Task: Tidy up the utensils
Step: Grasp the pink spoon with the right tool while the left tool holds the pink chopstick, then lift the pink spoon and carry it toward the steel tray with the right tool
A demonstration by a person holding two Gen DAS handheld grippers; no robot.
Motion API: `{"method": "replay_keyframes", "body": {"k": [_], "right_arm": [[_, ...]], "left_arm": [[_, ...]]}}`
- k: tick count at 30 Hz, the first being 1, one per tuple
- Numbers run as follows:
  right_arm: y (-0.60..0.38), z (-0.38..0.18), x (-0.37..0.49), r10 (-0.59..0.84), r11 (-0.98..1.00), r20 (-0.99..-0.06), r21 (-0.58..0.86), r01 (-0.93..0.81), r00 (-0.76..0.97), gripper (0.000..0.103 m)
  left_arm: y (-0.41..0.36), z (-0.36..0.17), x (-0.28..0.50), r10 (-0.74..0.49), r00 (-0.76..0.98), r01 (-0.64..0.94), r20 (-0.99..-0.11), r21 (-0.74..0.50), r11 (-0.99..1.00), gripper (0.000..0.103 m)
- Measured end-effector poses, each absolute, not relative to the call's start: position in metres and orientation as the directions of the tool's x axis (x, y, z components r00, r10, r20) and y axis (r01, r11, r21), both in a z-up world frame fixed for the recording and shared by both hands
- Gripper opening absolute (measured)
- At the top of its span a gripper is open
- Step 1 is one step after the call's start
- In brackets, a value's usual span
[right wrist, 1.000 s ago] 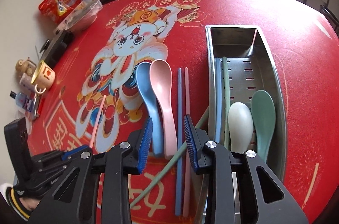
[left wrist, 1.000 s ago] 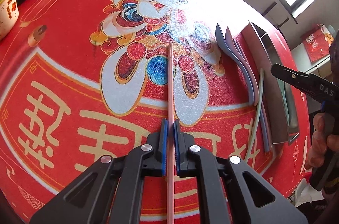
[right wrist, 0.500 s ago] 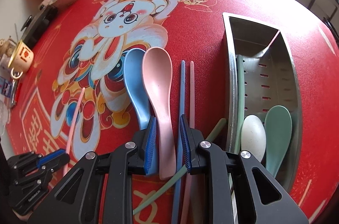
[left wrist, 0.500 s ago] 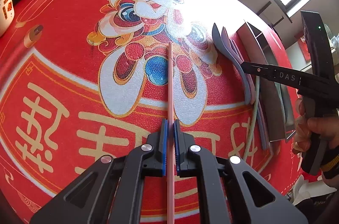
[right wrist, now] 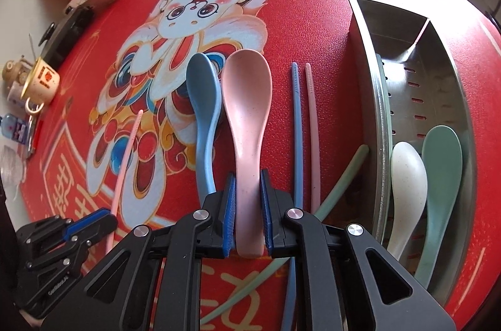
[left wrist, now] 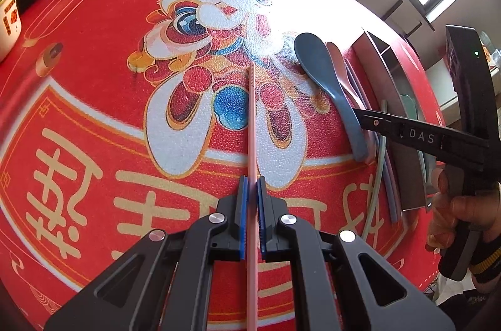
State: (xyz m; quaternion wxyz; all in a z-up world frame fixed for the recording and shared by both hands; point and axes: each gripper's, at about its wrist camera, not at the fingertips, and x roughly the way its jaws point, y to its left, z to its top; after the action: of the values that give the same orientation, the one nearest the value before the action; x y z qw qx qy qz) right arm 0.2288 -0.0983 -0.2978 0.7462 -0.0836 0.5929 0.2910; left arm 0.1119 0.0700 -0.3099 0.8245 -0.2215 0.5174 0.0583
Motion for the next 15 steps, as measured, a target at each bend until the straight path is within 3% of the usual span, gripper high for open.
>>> {"method": "replay_keyframes", "body": {"k": [15], "right_arm": [[-0.143,-0.255,0.212,0.531,0.787,-0.827,0.400,-0.470,0.185,0.015]], "left_arm": [[0.060,-0.308,0.123,-0.083,0.422,-0.293,-0.903,-0.223,0.930,0.008]]}}
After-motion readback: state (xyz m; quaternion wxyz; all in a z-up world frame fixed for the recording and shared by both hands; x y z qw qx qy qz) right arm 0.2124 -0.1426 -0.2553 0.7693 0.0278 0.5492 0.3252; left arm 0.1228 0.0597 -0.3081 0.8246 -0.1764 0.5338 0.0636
